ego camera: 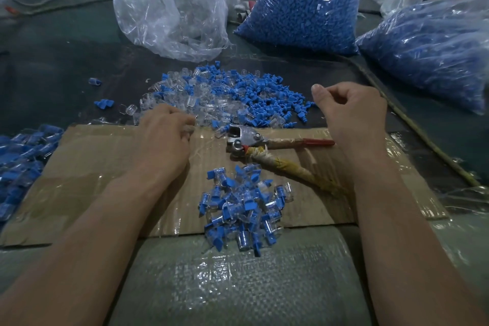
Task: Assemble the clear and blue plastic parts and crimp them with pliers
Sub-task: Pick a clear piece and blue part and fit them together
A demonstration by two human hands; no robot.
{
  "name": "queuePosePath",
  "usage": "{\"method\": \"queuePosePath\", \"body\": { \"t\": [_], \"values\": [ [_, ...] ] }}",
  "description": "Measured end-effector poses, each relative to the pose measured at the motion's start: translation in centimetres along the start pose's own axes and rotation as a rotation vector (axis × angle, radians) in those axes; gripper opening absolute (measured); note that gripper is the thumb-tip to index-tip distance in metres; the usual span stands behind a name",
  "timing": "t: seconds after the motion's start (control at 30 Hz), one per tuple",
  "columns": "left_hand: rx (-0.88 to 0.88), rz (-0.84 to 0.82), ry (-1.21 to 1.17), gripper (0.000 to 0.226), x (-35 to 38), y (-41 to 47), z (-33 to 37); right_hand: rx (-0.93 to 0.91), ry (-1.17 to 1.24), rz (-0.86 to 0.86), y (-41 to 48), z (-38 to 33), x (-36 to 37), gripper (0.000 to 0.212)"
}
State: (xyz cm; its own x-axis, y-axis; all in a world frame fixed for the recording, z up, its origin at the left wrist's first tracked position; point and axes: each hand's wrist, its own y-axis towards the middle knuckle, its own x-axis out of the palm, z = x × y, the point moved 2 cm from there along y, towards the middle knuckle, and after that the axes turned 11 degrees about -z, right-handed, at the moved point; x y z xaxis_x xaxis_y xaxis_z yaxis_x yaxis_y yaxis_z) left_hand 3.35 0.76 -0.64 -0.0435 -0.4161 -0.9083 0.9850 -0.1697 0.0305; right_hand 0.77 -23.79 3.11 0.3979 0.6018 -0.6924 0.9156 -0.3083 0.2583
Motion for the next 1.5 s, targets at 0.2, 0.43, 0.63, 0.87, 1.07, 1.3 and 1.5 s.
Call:
{"method": "queuePosePath", "body": {
  "t": [0.2,0.43,0.63,0.87,1.07,1.3,1.5],
  "values": [
    [-0.011,0.021,-0.047,0.026,-0.2,-0.3,0.2,0.040,-0.032,-0.070,0.2,0.4,0.6,0.019],
    [0.045,0.133,-0.236,0.036,-0.3,-0.7,0.5,0.009,-0.210,-0.262,0.5,0.6,2.3,0.014],
    [0.058,0.083,-0.580,0.019,-0.6,-1.1,1.1,0.072,-0.342,-0.388,1.2,1.2,3.7,0.029],
    [-0.060,-0.132,-1.147,0.017,-0.4,-1.2,1.2,0.082,-0.346,-0.354,1.6,1.7,4.1,0.016],
    [0.012,-0.249,-1.461,0.024,-0.6,-1.2,1.5,-0.040,-0.122,-0.201,0.9,0.4,2.8,0.008],
    [0.067,-0.293,-1.537,0.025,-0.6,-1.3,1.8,-0.182,0.301,-0.349,-2.7,-3.8,3.0,0.020],
    [0.071,-0.321,-1.490,0.028,-0.5,-1.6,2.1,-0.184,0.489,-0.473,-4.0,-5.2,3.9,0.017]
  ]
}}
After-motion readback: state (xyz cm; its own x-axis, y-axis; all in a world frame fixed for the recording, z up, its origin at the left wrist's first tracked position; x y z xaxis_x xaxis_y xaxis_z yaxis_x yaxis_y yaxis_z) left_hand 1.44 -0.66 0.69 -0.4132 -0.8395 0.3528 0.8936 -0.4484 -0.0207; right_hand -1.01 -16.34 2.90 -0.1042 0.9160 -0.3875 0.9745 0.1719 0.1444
